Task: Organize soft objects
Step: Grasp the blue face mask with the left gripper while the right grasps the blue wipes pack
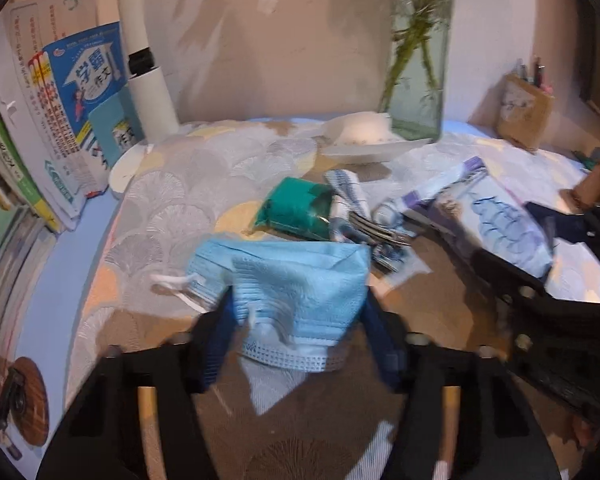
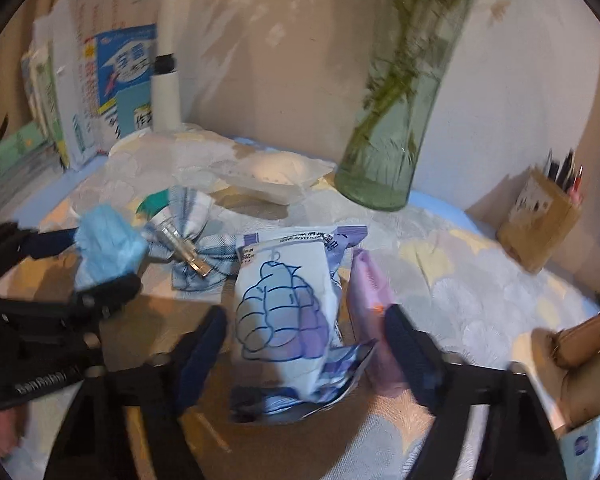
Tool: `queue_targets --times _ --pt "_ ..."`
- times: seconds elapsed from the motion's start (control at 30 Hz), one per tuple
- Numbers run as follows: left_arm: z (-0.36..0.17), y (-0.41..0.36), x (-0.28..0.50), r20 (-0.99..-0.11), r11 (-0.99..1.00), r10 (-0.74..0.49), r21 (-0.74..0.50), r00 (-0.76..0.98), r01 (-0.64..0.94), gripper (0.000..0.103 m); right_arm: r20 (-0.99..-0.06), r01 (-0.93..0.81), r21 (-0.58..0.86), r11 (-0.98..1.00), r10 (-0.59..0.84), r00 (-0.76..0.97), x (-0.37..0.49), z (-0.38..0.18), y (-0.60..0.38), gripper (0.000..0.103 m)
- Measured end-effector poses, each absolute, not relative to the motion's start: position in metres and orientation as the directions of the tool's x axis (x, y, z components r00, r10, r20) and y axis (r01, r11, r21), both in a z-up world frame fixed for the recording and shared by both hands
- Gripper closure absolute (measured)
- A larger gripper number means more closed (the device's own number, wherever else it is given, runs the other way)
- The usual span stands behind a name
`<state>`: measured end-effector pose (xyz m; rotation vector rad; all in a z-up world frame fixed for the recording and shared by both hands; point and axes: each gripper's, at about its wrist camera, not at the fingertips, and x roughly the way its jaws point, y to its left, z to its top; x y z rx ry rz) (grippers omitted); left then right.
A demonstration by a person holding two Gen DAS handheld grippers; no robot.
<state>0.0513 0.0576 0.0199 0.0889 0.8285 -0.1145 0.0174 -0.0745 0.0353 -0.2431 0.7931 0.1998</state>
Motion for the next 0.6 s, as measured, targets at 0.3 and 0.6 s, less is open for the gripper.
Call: queue_targets --times 0.3,0.6 --pt "0.038 0.059 -0.017 -0.722 0.912 -0.324 -0.066 0.611 0.405 0.072 -0.748 -0.34 0.059 0.939 0.267 0.608 -0.021 0.048 -0.089 0.05" --pt "0.048 0.047 -0.089 -0.711 0.849 -0.422 -0.092 0.562 0.521 0.019 -0.764 -0.286 0.241 0.927 0.363 0.534 -0.098 0.058 -0.116 0.049"
